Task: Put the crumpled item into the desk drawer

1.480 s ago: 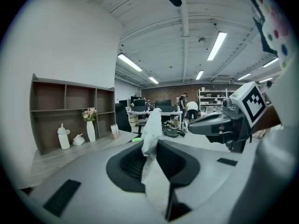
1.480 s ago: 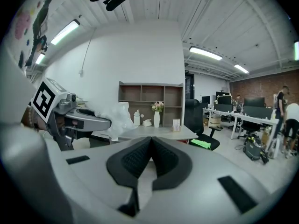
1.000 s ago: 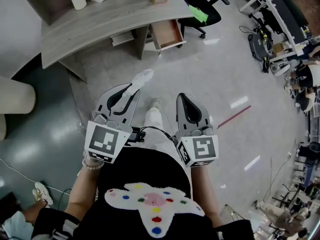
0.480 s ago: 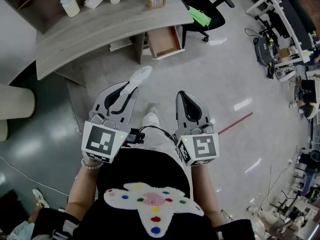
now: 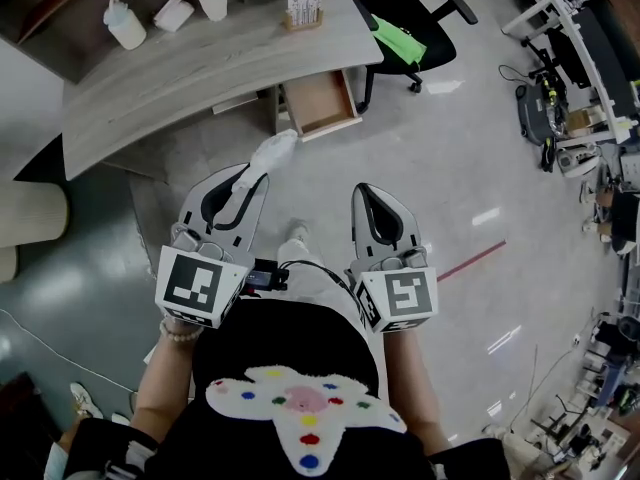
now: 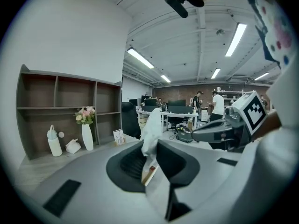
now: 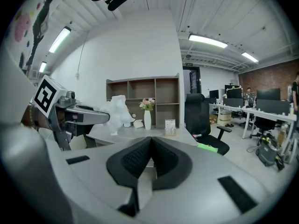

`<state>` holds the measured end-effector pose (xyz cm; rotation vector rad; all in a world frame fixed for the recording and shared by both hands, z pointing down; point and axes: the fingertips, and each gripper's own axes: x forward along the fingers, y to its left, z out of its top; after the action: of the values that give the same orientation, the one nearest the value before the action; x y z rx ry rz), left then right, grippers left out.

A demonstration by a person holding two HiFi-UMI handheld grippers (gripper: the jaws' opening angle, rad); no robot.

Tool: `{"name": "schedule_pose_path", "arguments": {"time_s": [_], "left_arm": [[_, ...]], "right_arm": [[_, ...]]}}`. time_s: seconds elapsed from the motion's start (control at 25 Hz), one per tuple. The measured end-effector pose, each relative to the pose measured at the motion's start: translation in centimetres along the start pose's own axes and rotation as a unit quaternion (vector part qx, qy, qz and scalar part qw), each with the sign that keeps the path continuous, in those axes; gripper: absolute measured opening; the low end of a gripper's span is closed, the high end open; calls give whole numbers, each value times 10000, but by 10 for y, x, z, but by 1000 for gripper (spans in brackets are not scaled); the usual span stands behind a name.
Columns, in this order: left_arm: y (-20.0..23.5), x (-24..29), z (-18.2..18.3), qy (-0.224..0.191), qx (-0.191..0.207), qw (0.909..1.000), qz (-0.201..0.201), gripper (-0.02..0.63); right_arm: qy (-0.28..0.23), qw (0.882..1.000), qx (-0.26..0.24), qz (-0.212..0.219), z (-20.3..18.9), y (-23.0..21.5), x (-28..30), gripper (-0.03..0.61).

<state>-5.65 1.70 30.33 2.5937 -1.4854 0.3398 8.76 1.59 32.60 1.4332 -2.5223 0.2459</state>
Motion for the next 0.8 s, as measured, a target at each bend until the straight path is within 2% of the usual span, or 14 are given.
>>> {"name": "schedule_pose_path", "arguments": {"time_s": [0.52, 0.8], "left_arm": [[8, 48, 12, 117, -32, 9995, 277, 72], [10, 55, 12, 160, -18, 9995, 269, 72]], "right_arm": [[40, 9995, 68, 308, 5, -44, 40, 3], [86, 9996, 146, 218, 2, -53, 40, 3]]}}
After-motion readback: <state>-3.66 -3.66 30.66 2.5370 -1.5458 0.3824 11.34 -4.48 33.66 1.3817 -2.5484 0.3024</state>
